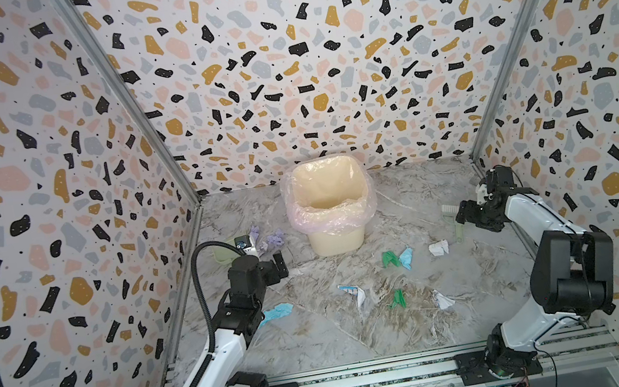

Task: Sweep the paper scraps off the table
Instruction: 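Lower the right gripper and grasp the green brush by its handle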

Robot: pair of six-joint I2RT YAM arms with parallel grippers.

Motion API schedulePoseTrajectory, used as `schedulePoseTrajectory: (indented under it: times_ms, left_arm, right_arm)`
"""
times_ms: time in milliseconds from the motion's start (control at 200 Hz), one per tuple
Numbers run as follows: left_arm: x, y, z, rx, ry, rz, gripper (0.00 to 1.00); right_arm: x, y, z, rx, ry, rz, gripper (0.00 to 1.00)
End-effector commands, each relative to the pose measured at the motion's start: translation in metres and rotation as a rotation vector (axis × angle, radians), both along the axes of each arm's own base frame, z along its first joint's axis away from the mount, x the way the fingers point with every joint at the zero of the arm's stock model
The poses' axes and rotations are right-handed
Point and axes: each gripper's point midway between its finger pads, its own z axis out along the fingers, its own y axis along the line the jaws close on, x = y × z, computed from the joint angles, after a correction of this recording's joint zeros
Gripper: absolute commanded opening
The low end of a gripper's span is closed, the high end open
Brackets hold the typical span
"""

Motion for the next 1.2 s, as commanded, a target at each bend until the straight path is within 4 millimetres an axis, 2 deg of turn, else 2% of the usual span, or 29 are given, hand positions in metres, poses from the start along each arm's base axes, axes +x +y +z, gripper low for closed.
schedulePoseTrajectory:
  times_ms: [0,140,385,646,926,1196]
  left_arm:
    - [0.002,-0.01,-0.004,-0.011,0.011,-0.04,1.0]
    - [0.001,-0.016,-0.008,-0.014,0.031,-0.071,1.0]
    - [0.003,-0.023,-0.013,-0.016,0.053,-0.098,1.0]
    - [0.002,-0.024,-0.015,-0.01,0.062,-0.101,0.99]
    - [0.002,-0.025,-0.016,-0.003,0.067,-0.103,1.0]
    - [0.002,-0.027,-0.018,0.004,0.074,-0.105,1.0]
  right_arm:
    - [0.013,0.001,0.004,-0.001,0.002,0.015,0.74]
    - [0.008,0.002,-0.02,-0.009,0.075,0.022,0.67]
    - [0.01,0.007,-0.041,-0.057,0.139,0.034,0.58]
    - [0.015,0.0,-0.056,-0.097,0.207,0.02,0.46]
    - [0.014,0.002,-0.067,-0.094,0.266,0.042,0.34]
    - [0.006,0.007,-0.084,-0.095,0.324,0.068,0.3]
